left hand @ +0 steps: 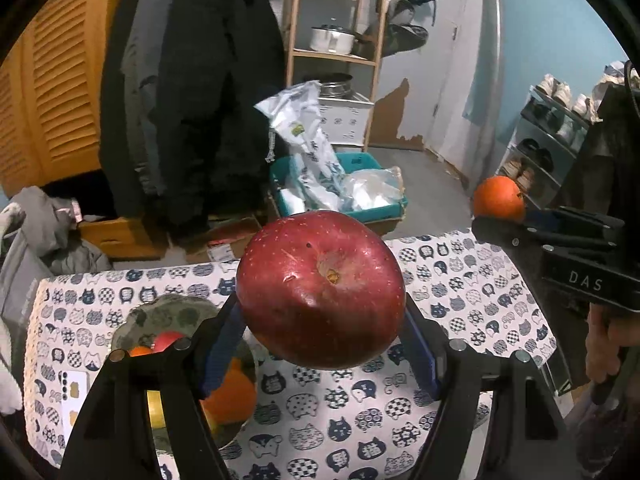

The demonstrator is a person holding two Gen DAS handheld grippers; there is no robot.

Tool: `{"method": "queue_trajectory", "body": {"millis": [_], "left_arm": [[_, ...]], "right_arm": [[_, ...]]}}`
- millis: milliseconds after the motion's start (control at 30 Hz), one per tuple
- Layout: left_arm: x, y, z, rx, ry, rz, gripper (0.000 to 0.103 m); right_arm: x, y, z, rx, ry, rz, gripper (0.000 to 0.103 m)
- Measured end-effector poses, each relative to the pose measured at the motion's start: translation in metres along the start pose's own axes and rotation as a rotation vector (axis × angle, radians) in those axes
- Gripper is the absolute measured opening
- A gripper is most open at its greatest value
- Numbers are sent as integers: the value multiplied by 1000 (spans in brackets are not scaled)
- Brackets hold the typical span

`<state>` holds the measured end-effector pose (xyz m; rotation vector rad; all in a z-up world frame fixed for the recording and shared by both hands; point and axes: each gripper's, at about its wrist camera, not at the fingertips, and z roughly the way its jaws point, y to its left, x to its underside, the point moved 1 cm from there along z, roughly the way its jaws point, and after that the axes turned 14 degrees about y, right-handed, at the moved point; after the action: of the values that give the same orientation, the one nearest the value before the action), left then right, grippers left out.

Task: Organize fruits
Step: 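Lift the red apple and small orange and carry them toward the bowl, then lower the apple and orange into the bowl and open both grippers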

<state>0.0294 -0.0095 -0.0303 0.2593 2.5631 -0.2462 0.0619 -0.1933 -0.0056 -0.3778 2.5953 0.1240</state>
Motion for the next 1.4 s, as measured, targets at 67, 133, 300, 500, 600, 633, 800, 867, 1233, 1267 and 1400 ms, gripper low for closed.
{"method": "queue_trajectory", "body": {"millis": [67,133,300,500,600,633,800,867,1233,1267,1400], "left_arm": [[2,9,-2,-10,-4,-15,76],[4,19,-4,-20,-3,-34,76],[9,44,-5,-44,2,-77,76],[16,75,-5,-69,13,-130,76],[21,92,-3,-86,22,-159,76],[22,96,-3,-92,24,-166,76],[30,122,6,-110,54,-214,76],[33,133,12,-106,74,-239,76],[52,178,53,-121,172,-332,76],[54,181,57,-121,181,-338,76],[60,192,74,-127,223,-359,76]], "right_arm": [[-4,9,3,-12,3,-12,42],[-8,19,5,-27,6,-25,42],[-20,41,12,-59,11,-53,42],[-35,69,30,-104,36,-81,42],[-41,84,39,-119,50,-100,42],[-43,90,43,-128,56,-104,42],[-53,112,59,-156,80,-117,42],[-57,121,67,-169,95,-121,42],[-64,165,121,-203,187,-157,42],[-64,168,125,-205,194,-159,42],[-64,179,143,-210,227,-171,42]]}}
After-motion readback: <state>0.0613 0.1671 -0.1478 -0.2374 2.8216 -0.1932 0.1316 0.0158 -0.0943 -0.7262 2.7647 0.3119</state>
